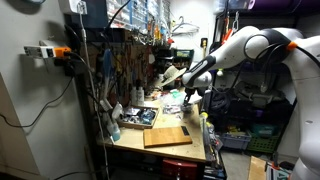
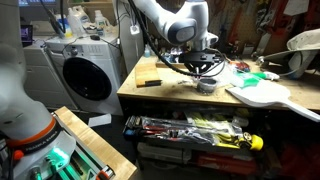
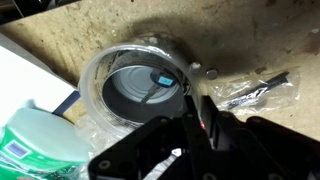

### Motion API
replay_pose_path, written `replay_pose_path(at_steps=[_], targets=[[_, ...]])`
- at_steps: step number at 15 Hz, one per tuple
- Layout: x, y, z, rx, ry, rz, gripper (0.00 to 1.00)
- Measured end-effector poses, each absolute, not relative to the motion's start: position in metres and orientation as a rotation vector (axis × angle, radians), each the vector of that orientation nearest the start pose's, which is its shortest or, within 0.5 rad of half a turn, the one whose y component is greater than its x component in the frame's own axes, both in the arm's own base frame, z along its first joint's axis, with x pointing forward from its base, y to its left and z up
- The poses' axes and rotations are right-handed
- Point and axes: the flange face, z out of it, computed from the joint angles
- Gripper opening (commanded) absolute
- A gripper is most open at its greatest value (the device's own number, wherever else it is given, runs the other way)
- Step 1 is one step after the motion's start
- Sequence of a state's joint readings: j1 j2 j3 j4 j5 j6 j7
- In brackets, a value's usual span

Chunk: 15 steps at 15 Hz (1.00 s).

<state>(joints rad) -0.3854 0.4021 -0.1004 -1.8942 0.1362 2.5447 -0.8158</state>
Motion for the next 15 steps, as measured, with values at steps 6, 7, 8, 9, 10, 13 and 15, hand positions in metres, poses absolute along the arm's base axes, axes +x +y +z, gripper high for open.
replay_pose_path(at_steps=[6, 7, 8, 9, 10, 13, 15], targets=[[0.583, -0.300, 0.313, -3.198, -0.418, -0.374, 0.01], [0.583, -0.300, 0.313, -3.199, -0.417, -0.374, 0.01], [0.583, -0.301, 0.314, -3.200, -0.416, -0.376, 0.01], [0.583, -0.302, 0.316, -3.202, -0.415, -0.380, 0.01], [0.583, -0.302, 0.319, -3.205, -0.415, -0.387, 0.01], [0.582, -0.304, 0.341, -3.223, -0.433, -0.425, 0.01], [0.580, -0.303, 0.362, -3.243, -0.467, -0.454, 0.01]])
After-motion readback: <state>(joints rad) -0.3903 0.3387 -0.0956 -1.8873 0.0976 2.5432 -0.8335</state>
